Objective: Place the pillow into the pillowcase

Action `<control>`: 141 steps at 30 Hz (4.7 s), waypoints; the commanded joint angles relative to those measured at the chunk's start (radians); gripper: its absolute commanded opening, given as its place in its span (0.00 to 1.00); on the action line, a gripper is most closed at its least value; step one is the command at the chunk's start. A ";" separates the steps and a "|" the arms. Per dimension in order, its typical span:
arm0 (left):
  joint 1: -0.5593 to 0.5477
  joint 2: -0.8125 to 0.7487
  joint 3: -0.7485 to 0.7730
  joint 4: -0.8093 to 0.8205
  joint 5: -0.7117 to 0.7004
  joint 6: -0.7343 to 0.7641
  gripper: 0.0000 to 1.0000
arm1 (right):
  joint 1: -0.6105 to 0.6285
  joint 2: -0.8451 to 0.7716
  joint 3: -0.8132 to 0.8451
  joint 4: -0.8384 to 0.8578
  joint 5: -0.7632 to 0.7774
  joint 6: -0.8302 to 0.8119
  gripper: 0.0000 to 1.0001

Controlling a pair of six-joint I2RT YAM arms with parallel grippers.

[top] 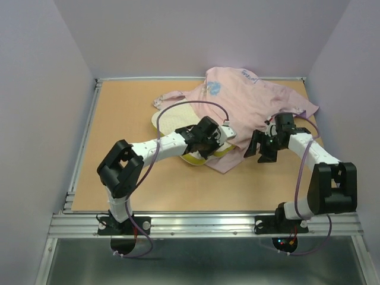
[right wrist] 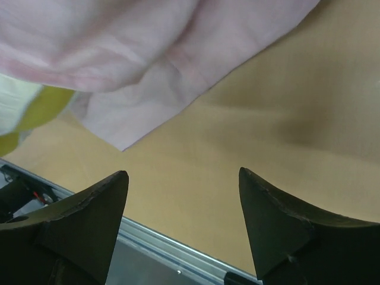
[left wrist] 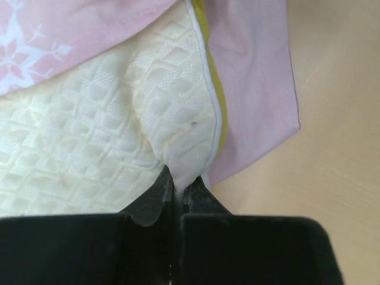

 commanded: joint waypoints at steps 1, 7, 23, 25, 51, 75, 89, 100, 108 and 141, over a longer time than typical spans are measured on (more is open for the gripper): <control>0.076 -0.013 0.117 -0.023 0.200 -0.071 0.00 | -0.006 0.022 -0.140 0.220 -0.137 0.113 0.80; 0.139 -0.011 0.138 -0.017 0.328 -0.116 0.00 | -0.006 0.060 -0.276 0.607 -0.125 0.279 0.81; 0.173 0.010 0.208 -0.002 0.402 -0.183 0.00 | 0.098 0.248 -0.331 0.999 -0.031 0.322 0.00; 0.182 0.016 0.220 0.009 0.409 -0.221 0.00 | 0.106 0.162 -0.337 0.951 -0.130 0.285 0.01; 0.176 0.134 0.037 0.302 0.249 -0.533 0.09 | 0.285 -0.449 -0.154 0.299 -0.575 0.017 0.57; 0.550 0.245 0.372 0.071 0.058 0.114 0.69 | 0.287 0.257 0.324 0.202 0.200 -0.229 0.83; 0.241 -0.089 -0.128 -0.118 0.627 0.216 0.42 | 0.285 0.264 0.332 0.176 0.238 -0.486 0.83; 0.254 -0.284 -0.145 -0.073 0.641 0.021 0.64 | 0.288 -0.047 0.356 -0.105 0.131 -0.681 1.00; 0.556 -0.214 -0.016 0.064 0.606 -0.177 0.72 | 0.465 -0.024 0.313 -0.046 0.172 -0.602 1.00; 0.609 0.274 0.162 0.587 0.661 -0.577 0.63 | 0.566 -0.009 0.200 0.153 0.297 -0.364 0.01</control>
